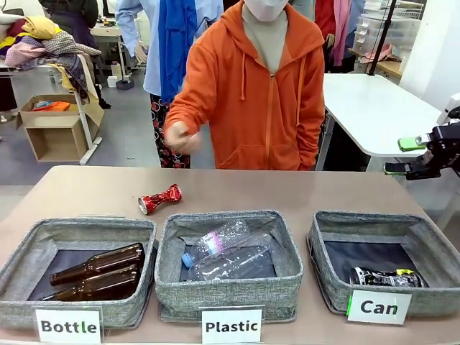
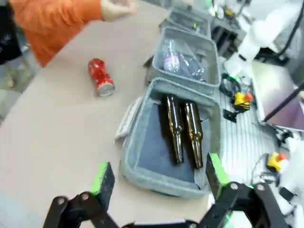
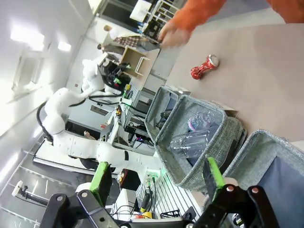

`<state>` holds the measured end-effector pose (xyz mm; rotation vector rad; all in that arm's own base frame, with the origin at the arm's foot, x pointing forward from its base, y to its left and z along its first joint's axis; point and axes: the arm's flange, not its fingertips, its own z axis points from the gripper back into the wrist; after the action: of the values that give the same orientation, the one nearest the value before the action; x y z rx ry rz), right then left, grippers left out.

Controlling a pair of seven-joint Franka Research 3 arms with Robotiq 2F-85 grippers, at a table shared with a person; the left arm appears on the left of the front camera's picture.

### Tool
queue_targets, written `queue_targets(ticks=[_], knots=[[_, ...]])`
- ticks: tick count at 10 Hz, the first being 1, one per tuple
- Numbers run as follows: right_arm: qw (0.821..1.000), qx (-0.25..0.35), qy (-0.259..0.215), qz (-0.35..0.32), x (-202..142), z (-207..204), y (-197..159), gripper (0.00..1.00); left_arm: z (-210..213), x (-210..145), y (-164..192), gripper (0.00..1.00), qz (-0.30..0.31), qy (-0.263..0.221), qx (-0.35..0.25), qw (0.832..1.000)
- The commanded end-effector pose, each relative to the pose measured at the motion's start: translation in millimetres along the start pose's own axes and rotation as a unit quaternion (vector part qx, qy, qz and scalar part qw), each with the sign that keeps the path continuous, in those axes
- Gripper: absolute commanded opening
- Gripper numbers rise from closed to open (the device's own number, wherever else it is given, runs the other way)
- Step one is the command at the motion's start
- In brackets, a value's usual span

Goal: Sort the can waste into the basket.
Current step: Pick up the can waste from the table and place it in the right Fabric basket.

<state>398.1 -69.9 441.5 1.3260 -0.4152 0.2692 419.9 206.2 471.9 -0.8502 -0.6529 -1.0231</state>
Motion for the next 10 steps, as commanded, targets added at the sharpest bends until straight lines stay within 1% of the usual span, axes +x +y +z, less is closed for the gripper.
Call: queue_targets(ticks=[1, 3, 4, 5, 6, 7, 8, 9, 10], knots=[[1.0, 0.002, 0.007, 0.012, -1.0, 2.9, 1.9, 1.0, -11.2, -29.1, -33.0, 1.0, -0.008, -0.038, 0.042, 0.998], [1.0, 0.002, 0.007, 0.012, -1.0, 2.9, 1.9, 1.0, -23.3, -27.8, -24.2, 1.0, -0.008, -0.023, 0.021, 0.999], [1.0, 0.002, 0.007, 0.012, -1.0, 2.9, 1.9, 1.0, -35.6, -10.1, -15.6, 1.0, -0.007, -0.01, 0.018, 1.0], [1.0, 0.002, 0.007, 0.012, -1.0, 2.9, 1.9, 1.0, -52.3, 17.5, -9.6, 1.0, -0.007, 0.008, 0.031, 0.999], [1.0, 0.002, 0.007, 0.012, -1.0, 2.9, 1.9, 1.0, -78.0, 55.3, -2.3, 1.0, -0.011, 0.043, 0.045, 0.998], [1.0, 0.002, 0.007, 0.012, -1.0, 2.9, 1.9, 1.0, -118.3, 94.6, 6.8, 1.0, -0.014, 0.091, 0.066, 0.994], [1.0, 0.002, 0.007, 0.012, -1.0, 2.9, 1.9, 1.0, -167.7, 133.1, 15.6, 1.0, -0.029, 0.158, 0.075, 0.984], [1.0, 0.002, 0.007, 0.012, -1.0, 2.9, 1.9, 1.0, -208.1, 161.9, 22.2, 1.0, -0.042, 0.202, 0.093, 0.974], [1.0, 0.002, 0.007, 0.012, -1.0, 2.9, 1.9, 1.0, -249.0, 185.7, 31.4, 1.0, -0.064, 0.252, 0.097, 0.961]])
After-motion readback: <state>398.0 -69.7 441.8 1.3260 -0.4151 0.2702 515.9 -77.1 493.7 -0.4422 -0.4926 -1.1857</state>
